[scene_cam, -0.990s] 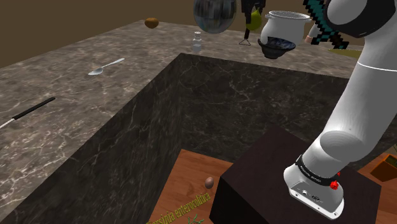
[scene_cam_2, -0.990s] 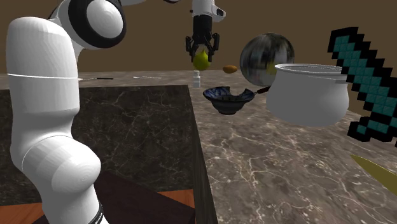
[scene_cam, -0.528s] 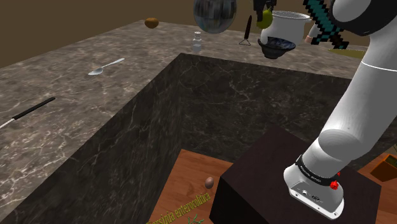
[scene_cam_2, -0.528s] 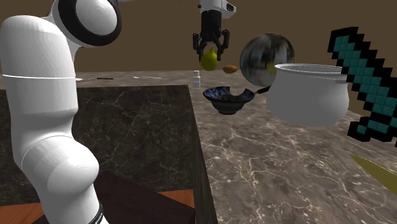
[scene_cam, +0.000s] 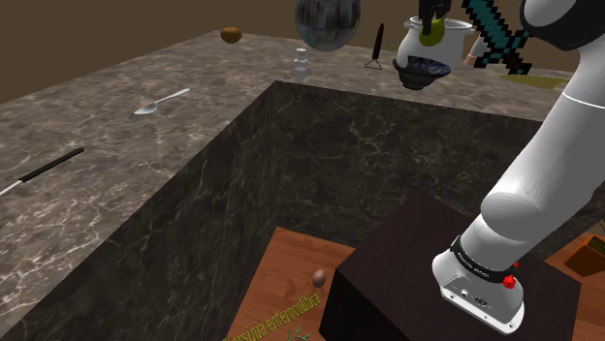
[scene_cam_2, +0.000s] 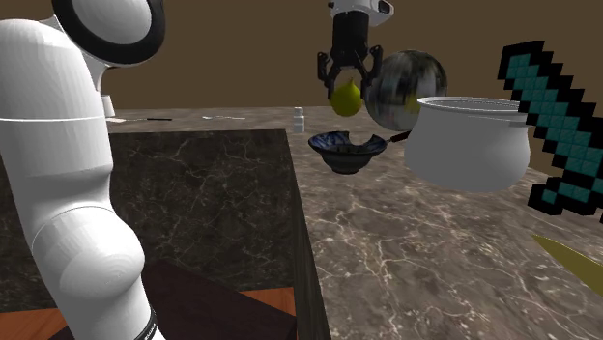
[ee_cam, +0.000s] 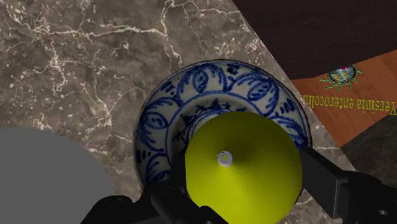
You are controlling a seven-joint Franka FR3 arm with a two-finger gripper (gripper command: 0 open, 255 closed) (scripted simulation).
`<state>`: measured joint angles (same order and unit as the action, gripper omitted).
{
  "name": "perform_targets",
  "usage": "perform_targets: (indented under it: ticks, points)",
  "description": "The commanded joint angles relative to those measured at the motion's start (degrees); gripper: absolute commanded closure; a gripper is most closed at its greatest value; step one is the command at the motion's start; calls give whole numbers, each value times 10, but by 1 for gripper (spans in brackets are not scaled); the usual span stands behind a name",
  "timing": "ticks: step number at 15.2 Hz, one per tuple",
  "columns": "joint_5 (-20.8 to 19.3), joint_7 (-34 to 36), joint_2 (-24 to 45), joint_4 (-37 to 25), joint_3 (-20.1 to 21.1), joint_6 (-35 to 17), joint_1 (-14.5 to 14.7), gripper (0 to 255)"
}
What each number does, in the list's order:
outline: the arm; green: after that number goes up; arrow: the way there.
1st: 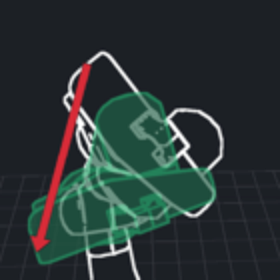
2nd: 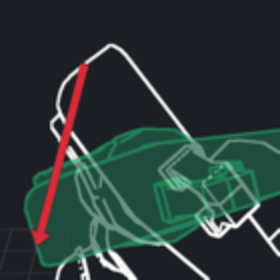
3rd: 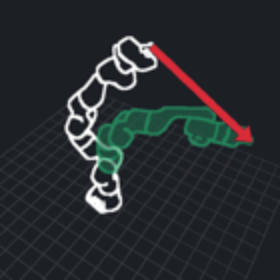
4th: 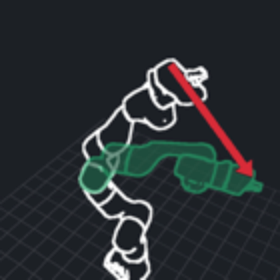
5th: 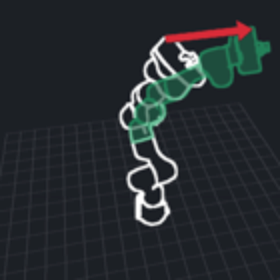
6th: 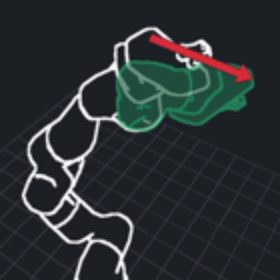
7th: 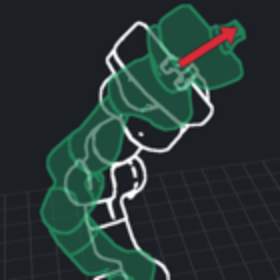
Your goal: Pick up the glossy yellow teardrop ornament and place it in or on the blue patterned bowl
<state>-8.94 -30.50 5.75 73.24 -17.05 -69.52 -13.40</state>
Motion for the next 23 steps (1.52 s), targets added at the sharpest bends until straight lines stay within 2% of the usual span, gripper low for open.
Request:
perform_targets:
  ticks: [1,11,17,18,20,21,23]
  points:
    - [-2,-6,-6,18,-3,-13,-3,255]
    - [-8,15,-42,141,1,-100,1,255]
    - [-8,15,-42,140,1,-100,1,255]
    - [-8,15,-42,140,1,-100,1,0]
    - [29,-96,19,72,-12,-84,-18,0]
    - [41,-130,40,47,-14,-76,-26,0]
    - [38,-127,30,75,-12,-95,-26,0]
